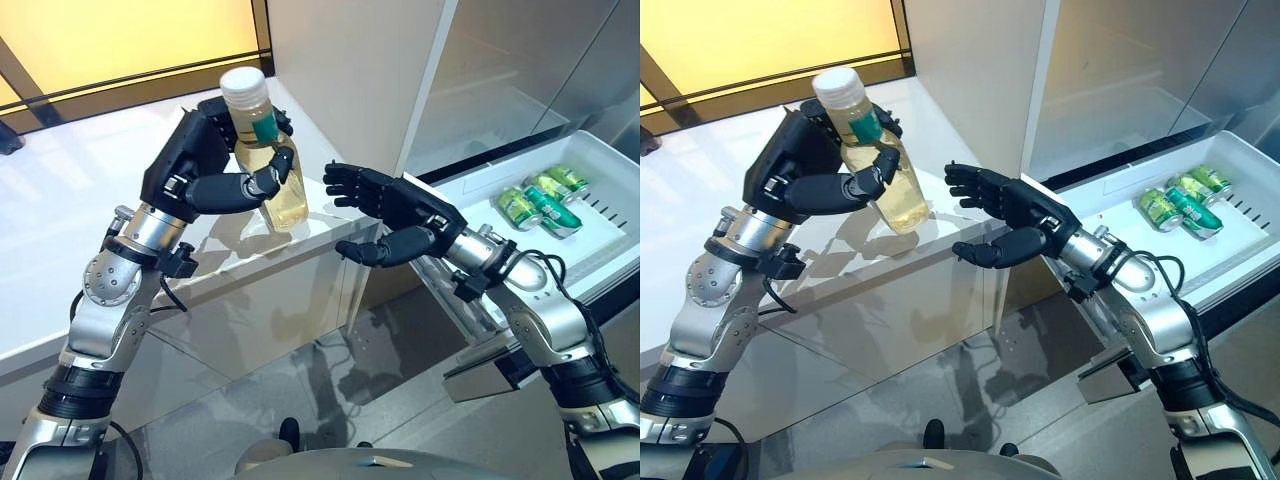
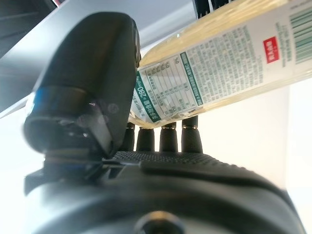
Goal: Put drinks into fridge and close the fridge
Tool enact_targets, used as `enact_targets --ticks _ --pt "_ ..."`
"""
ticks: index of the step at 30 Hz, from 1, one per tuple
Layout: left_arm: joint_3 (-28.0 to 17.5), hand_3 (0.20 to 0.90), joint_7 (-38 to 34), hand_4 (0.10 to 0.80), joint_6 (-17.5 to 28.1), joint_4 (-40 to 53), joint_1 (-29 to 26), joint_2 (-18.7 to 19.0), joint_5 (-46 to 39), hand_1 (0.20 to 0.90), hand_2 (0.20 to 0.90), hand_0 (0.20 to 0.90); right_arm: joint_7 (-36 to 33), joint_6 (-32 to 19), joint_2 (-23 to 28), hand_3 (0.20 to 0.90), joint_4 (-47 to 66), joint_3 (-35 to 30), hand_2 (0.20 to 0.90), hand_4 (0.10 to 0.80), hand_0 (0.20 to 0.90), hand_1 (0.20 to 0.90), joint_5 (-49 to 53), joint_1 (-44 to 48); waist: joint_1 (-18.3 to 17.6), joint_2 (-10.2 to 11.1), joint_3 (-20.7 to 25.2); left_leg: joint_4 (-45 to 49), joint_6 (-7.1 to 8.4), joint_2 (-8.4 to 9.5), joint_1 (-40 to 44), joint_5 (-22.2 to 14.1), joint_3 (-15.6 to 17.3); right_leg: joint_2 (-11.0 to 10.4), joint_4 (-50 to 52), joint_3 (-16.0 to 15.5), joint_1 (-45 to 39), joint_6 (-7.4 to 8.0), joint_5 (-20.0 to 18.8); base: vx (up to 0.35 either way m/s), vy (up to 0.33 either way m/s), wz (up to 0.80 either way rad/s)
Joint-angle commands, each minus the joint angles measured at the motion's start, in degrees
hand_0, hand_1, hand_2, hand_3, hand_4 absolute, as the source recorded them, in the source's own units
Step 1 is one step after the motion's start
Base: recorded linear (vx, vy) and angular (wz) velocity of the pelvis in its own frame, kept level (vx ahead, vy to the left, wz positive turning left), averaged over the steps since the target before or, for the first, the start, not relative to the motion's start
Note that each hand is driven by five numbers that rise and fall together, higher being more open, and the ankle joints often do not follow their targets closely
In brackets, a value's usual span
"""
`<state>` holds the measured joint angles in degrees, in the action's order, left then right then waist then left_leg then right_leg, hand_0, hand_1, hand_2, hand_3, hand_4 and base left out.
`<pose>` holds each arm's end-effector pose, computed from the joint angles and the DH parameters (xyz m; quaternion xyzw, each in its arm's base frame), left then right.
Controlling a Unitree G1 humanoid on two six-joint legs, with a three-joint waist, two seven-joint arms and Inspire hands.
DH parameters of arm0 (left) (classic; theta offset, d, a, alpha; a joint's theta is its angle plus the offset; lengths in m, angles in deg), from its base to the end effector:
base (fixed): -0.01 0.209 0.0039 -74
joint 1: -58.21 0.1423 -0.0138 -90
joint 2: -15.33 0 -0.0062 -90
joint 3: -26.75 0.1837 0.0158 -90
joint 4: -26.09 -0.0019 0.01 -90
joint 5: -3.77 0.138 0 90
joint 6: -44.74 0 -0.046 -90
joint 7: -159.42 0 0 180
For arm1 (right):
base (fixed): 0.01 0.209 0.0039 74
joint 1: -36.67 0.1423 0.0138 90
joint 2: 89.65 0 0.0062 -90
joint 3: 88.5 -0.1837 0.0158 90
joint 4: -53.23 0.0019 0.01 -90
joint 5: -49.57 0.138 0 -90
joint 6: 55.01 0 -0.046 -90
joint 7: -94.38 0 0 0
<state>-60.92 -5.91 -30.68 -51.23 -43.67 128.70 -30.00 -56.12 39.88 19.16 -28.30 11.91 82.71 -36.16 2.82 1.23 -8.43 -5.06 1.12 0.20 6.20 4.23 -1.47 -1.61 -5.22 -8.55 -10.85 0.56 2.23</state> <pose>0.2234 0.2252 0.1692 0.0761 -0.2915 -0.2311 0.9251 0.2458 -0.1945 0.1420 -0.0578 -0.0999 0.3983 0.9100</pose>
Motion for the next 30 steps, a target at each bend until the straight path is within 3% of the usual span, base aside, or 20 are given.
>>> enact_targets --ticks 1,30 --pt "-0.04 0.200 -0.85 0.100 4.87 6.62 -11.93 0.86 -5.02 0.300 0.300 0.300 -0.90 -3.56 -2.02 0.900 1.91 1.39 0.900 0.800 0.900 0.900 6.48 8.09 -0.38 0.14 7.19 0.06 -1.02 2.54 1.25 -5.13 -3.03 -1.55 1.47 0.24 2.92 3.96 -2.92 0.000 0.000 0.00" --pt "7.20 0.200 0.76 0.100 2.19 7.22 -17.30 -1.88 -6.22 0.300 0.300 0.300 -2.64 3.38 -8.74 0.900 -0.36 10.56 0.900 0.800 0.900 0.900 10.33 14.83 0.39 0.11 7.40 0.06 -1.31 2.61 1.74 -5.27 -3.36 -1.49 1.35 -0.14 2.33 3.52 -2.77 0.002 -0.001 0.00"
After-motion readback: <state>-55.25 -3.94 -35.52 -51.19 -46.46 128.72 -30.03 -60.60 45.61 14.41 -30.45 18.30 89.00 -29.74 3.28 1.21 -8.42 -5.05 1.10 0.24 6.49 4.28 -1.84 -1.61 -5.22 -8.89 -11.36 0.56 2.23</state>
